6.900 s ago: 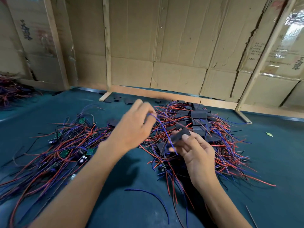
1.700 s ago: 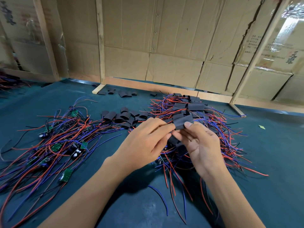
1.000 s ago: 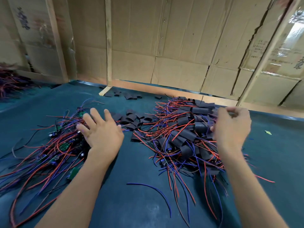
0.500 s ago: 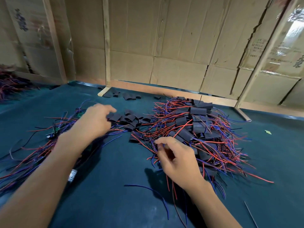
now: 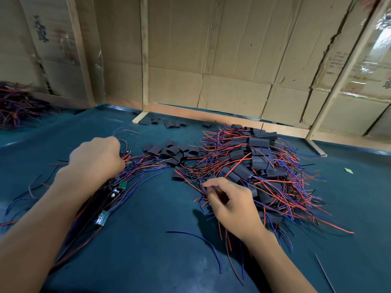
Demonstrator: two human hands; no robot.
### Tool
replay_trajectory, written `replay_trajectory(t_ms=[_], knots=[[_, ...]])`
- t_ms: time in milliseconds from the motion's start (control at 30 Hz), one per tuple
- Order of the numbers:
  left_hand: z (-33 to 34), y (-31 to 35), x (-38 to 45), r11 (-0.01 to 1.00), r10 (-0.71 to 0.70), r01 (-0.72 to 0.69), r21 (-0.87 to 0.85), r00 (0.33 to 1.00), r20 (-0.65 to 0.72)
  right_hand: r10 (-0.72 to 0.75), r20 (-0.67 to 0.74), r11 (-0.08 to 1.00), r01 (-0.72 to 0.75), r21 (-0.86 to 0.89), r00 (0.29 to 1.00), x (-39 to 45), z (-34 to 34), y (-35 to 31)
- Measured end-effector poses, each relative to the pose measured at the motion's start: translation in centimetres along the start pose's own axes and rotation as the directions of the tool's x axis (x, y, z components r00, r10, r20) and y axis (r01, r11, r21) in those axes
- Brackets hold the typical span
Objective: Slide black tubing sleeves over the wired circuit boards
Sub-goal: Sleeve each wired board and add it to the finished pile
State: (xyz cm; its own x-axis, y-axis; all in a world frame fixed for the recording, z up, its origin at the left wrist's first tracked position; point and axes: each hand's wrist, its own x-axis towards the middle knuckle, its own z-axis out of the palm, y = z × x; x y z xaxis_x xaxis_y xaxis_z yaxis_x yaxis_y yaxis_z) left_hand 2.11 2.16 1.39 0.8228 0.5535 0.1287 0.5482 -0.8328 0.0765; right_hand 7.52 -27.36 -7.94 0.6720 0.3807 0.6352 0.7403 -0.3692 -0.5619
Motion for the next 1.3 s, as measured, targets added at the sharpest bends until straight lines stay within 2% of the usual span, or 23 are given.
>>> replay_trajectory(t_ms=[200,333,467,600,700,800,933,1100,1167,1300], knots=[[-3.8,0.9,0.0,0.997,0.052,-0.058,-0.044,0.991,-0.125,0.062,-0.023,0.997,-0.061,0.052,0.998,0.0,-0.1,0.3],[-5.7,2.0,-0.2,0.964,0.082,-0.154,-0.217,0.948,-0.308,0.073,-0.002,0.994,-0.073,0.084,0.997,0.0,0.1,0.2],[-7.0,4.0,-0.9,0.825,0.063,-0.327,-0.461,0.865,-0.499,0.060,0.013,0.991,-0.061,0.118,0.998,0.0,0.2,0.0],[-8.0,5.5,-1.1,0.690,0.014,-0.452,-0.564,0.788,-0.615,0.092,0.015,0.985,-0.094,0.146,0.996,0.1,0.4,-0.1],[-8.8,6.8,-2.0,0.428,0.009,-0.509,-0.747,0.829,-0.560,0.145,0.023,0.956,-0.146,0.256,0.989,0.3,0.8,-0.5],[-8.8,8.4,-3.5,0.182,0.084,-0.412,-0.893,0.911,-0.403,0.236,-0.024,0.915,-0.214,0.343,0.971,0.6,1.2,-1.3],[-7.3,9.4,-5.0,0.045,0.204,-0.255,-0.966,0.949,-0.241,0.385,-0.099,0.852,-0.312,0.420,0.917,1.1,0.6,-2.0],[-5.0,9.6,-5.4,-0.073,0.291,-0.228,-0.971,0.926,-0.240,0.349,-0.055,0.761,-0.249,0.599,0.935,1.1,-0.2,-2.8],[-4.0,9.7,-5.2,-0.044,0.402,-0.214,-0.976,0.890,-0.213,0.393,0.006,0.672,-0.291,0.681,0.920,1.2,-0.3,-3.2],[-1.0,10.1,-5.2,0.257,0.652,-0.274,-0.927,0.757,-0.043,0.460,0.153,0.426,-0.369,0.826,0.875,1.7,-0.7,-3.2]])
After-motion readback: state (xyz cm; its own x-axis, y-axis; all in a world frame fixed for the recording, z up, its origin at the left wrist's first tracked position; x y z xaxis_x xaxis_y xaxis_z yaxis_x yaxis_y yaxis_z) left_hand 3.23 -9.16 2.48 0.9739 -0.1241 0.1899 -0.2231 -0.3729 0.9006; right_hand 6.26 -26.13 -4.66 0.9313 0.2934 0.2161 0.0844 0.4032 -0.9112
